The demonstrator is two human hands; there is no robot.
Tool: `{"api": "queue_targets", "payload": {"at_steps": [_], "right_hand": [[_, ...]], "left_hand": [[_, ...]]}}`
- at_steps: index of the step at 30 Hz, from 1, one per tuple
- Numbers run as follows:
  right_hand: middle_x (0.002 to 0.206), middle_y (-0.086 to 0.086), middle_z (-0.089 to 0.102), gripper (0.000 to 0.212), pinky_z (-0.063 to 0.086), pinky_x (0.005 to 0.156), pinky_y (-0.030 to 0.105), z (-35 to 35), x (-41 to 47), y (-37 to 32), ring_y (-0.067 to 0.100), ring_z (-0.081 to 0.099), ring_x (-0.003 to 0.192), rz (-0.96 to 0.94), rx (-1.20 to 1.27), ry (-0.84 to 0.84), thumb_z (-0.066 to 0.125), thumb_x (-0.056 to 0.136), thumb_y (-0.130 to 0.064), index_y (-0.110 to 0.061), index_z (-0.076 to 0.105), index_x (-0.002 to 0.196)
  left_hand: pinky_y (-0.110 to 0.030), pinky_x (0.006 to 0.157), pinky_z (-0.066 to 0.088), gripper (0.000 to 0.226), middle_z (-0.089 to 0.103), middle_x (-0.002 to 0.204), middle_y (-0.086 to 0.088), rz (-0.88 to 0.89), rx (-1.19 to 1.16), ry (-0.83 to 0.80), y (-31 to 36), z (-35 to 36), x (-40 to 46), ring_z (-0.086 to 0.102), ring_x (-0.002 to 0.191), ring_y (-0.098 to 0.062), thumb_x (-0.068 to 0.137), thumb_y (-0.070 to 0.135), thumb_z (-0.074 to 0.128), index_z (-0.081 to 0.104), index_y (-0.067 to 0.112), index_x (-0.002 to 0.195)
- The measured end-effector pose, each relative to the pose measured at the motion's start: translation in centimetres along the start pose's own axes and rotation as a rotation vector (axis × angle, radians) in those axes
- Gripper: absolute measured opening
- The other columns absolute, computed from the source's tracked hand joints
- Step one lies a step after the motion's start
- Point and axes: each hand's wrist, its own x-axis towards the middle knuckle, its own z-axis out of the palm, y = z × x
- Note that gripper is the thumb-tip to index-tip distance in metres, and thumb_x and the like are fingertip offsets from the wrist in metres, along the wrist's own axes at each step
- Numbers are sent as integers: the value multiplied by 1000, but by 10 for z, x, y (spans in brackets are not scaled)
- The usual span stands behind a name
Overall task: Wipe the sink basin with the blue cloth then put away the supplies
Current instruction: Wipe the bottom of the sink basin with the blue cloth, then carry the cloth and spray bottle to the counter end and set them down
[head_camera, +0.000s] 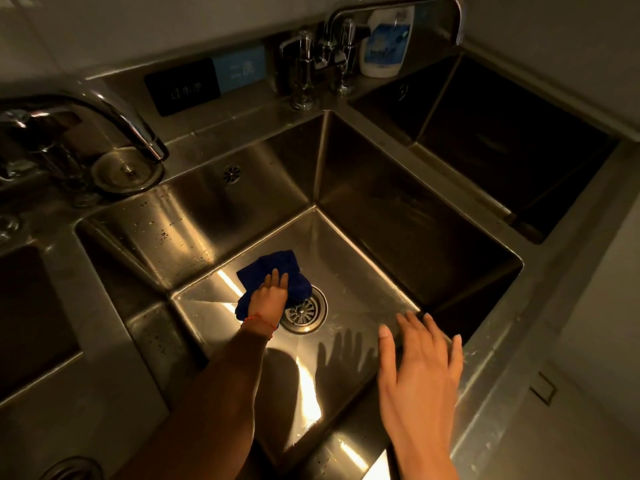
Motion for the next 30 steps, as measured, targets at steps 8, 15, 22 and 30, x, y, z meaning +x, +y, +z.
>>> {"api": "queue_targets", "payload": {"at_steps": [8,15,22,30], "right_hand": [[126,3,58,45,5,113,43,-4,-1,-3,20,39,129,-50,25,-27,35,95,-45,-15,58,119],[126,0,58,36,-9,111,33,-7,0,-1,18,39,130,-63,140,-8,49,91,-37,-18,58,120],[141,-6,42,44,-22,106,31,-11,7,4,12,20,138,-56,170,-86,43,92,-43,-24,45,132],[143,0,40,49,-9,112,38,-38,36,-12,16,20,138,-237,208,-4,46,90,-43,-21,42,134]], "left_hand": [[-34,108,38,67,12,158,-15,-1,2,54,8,-38,-23,25,143,-28,97,11,47,8,10,152],[-28,100,44,60,17,158,-7,1,-2,185,14,-71,-45,42,135,-23,99,11,40,12,14,152],[-29,98,44,57,23,157,-3,55,41,340,15,-115,-70,46,132,-21,99,15,38,16,18,152],[-25,49,57,65,75,94,-16,272,97,592,31,-192,-119,75,78,-25,31,4,95,77,1,93]]}}
